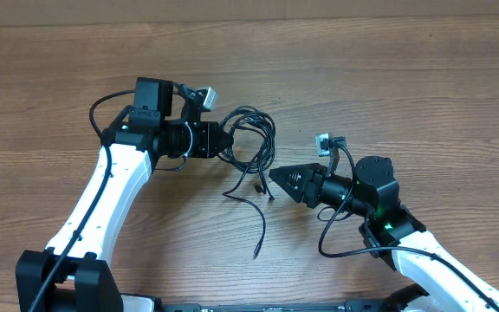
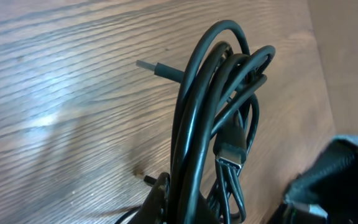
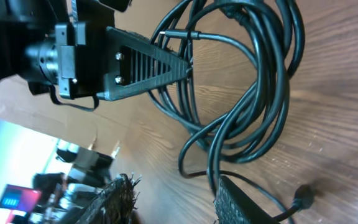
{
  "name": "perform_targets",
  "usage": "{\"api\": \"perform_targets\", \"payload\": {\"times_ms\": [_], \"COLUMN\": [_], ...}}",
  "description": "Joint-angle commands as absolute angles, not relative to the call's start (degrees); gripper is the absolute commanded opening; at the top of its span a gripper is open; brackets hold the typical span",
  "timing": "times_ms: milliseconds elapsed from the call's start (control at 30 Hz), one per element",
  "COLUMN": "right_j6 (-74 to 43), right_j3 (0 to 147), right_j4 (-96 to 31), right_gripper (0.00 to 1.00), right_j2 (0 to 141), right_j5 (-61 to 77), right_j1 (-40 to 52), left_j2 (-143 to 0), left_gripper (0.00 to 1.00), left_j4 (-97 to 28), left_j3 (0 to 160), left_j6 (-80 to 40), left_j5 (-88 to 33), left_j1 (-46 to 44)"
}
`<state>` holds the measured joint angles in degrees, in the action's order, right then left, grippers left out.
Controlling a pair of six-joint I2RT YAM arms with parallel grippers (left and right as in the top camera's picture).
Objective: Untangle cables
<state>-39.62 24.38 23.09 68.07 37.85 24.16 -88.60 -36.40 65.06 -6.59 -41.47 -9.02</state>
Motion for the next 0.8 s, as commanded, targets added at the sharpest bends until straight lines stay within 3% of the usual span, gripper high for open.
{"api": "perform_targets", "payload": {"times_ms": [0,400,767], "right_j6": [-33.1,-16.3,-7.6], "right_j3": [27.3,41.8,43.2], "right_j4": [21.8,-1.5,-6.5], "right_gripper": [0.42,0.52,0.53], "right_j2": [67.1,67.1,69.3], "right_j5": [35.0,18.8,-20.0], "right_j1": [23.8,26.2,40.9], "left_j2": [-87.6,-87.6,-87.6], "left_gripper": [0.04,0.04,0.04], "left_j4": [-36.2,-36.4,-36.6], "left_j3": [65.9,65.9,65.9], "left_j6": [-2.5,-8.1,-22.3], "left_j5": [-46.2,-47.5,-48.4], "left_j1": [-9.4,-9.5,-11.8]}}
